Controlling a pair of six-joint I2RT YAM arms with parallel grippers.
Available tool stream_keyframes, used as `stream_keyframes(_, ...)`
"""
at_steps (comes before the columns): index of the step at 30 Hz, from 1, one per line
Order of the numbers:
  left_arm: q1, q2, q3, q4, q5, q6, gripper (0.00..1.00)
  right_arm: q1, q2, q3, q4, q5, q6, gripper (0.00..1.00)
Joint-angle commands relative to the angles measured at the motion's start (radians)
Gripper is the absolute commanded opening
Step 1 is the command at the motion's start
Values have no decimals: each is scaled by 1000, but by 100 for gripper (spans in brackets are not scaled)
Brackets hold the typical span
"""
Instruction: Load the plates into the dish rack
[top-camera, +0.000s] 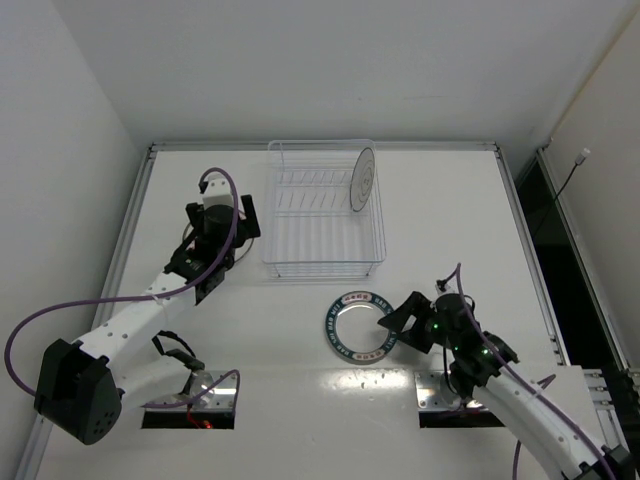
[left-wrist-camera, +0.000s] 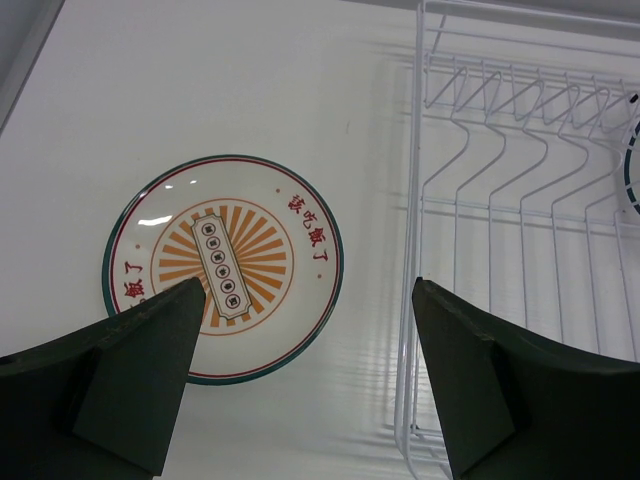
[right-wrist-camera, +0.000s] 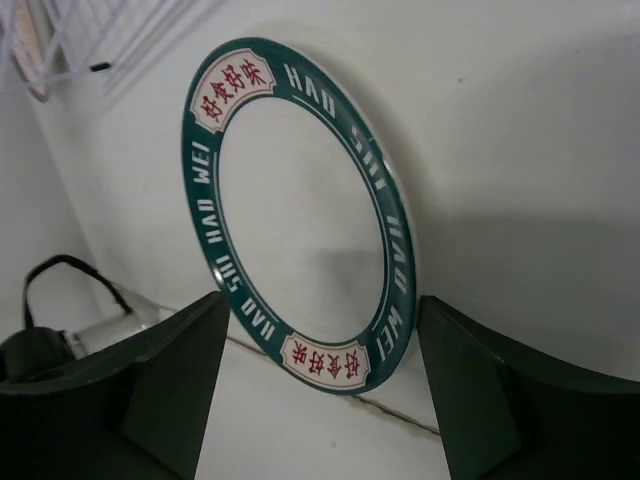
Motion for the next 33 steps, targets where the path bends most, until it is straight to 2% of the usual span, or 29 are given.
stream_keyframes(1, -16, -11, 7, 26, -15, 8, 83, 1, -39, -197, 213, -98, 213, 72)
stream_keyframes(3, -16, -11, 7, 26, -15, 8, 83, 12, -16, -267, 316, -108, 252, 72)
stream_keyframes(6, -16, -11, 7, 26, -15, 8, 83, 12, 48, -255, 338, -108, 238, 53)
stream_keyframes(7, -16, -11, 7, 26, -15, 8, 83, 12, 104, -245, 338, -108, 224, 44)
stream_keyframes(9, -16, -11, 7, 26, -15, 8, 83, 12, 168, -222, 347, -98, 197, 40)
stream_keyframes(13, -16, -11, 7, 26, -15, 8, 83, 12, 306, -210, 392, -98, 166, 40)
stream_keyframes(15, -16, -11, 7, 26, -15, 8, 83, 12, 362, -210, 402, -89, 141, 46)
stream_keyframes(22, -16, -11, 7, 26, -15, 8, 83, 21, 412, -199, 434, -62, 129, 52)
stream_keyframes(24, -16, -11, 7, 26, -15, 8, 83, 30, 445, -199, 483, -62, 129, 52)
stream_keyframes(30, -16, -11, 7, 26, -15, 8, 83, 89, 677, -181, 671, -42, 186, 52)
stream_keyframes(33, -16, -11, 7, 26, -15, 8, 83, 113, 821, -156, 761, -42, 186, 43)
